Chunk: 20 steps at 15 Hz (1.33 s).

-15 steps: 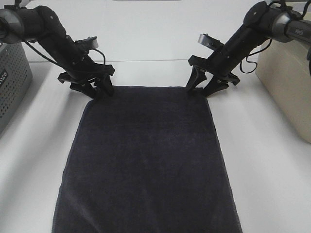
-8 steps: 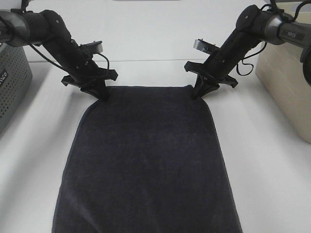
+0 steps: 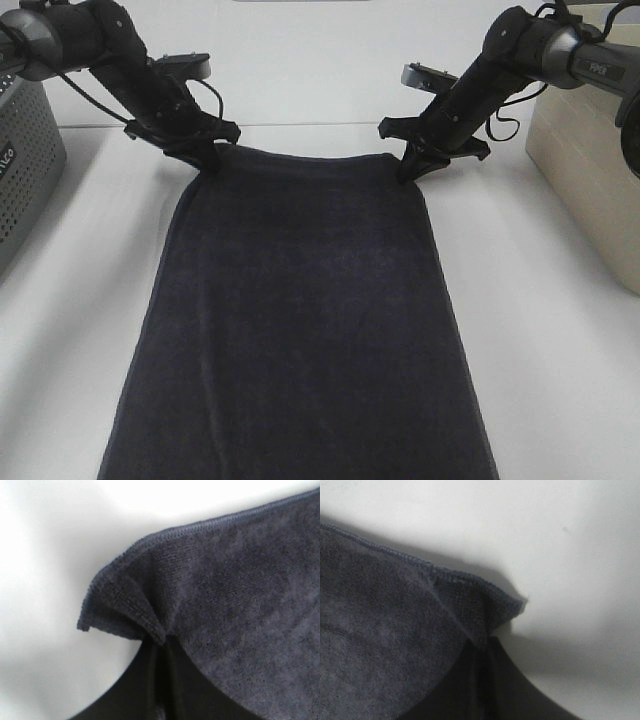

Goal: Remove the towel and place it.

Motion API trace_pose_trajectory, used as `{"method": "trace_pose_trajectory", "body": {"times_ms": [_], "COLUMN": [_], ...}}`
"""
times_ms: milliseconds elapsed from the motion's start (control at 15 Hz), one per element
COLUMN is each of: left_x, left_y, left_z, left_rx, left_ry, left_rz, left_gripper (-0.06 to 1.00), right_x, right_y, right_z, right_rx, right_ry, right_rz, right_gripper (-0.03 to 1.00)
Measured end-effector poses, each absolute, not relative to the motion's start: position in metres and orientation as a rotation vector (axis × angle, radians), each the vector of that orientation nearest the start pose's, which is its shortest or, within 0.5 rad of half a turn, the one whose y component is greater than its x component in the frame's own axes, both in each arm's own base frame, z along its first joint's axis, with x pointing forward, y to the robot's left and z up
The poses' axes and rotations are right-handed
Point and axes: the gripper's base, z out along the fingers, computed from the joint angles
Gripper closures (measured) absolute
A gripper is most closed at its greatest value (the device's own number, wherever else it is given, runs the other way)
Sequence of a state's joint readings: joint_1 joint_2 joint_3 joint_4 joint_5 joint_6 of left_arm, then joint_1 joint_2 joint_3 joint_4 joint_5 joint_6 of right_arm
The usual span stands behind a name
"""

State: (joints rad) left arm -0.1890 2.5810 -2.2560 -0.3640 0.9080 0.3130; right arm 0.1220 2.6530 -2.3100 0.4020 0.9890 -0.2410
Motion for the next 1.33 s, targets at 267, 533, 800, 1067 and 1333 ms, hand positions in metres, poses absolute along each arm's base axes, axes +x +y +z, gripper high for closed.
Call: {"method": "trace_pose_trajectory", "body": {"times_ms": [267,533,800,1067,1333], "left_x": [0.547,0.555,0.559,0.563,0.567], "left_y": [-0.130,-0.130,-0.129,-0.129,-0.128], "left_z": [0.142,0.148,0.147,0.136,0.113], "left_rx": [0.492,0.481,0.491,0.473,0.445], "left_ry": [2.452,2.340,2.291,2.274,2.269], "left_rz": [-0.373,-0.343,-0.312,-0.305,-0.288], "left_gripper": [0.94,0.94,0.94,0.94,0.94], "right_x": [0.558,0.566,0.569,0.570,0.575], "right_y": [0.092,0.090,0.089,0.089,0.089], "right_z": [0.127,0.130,0.125,0.109,0.110], "right_rx": [-0.272,-0.267,-0.252,-0.244,-0.230], "right_ry": [2.554,2.470,2.442,2.451,2.395], "right_rz": [0.370,0.321,0.310,0.305,0.290], "right_gripper": [0.95,0.95,0.95,0.95,0.95]}}
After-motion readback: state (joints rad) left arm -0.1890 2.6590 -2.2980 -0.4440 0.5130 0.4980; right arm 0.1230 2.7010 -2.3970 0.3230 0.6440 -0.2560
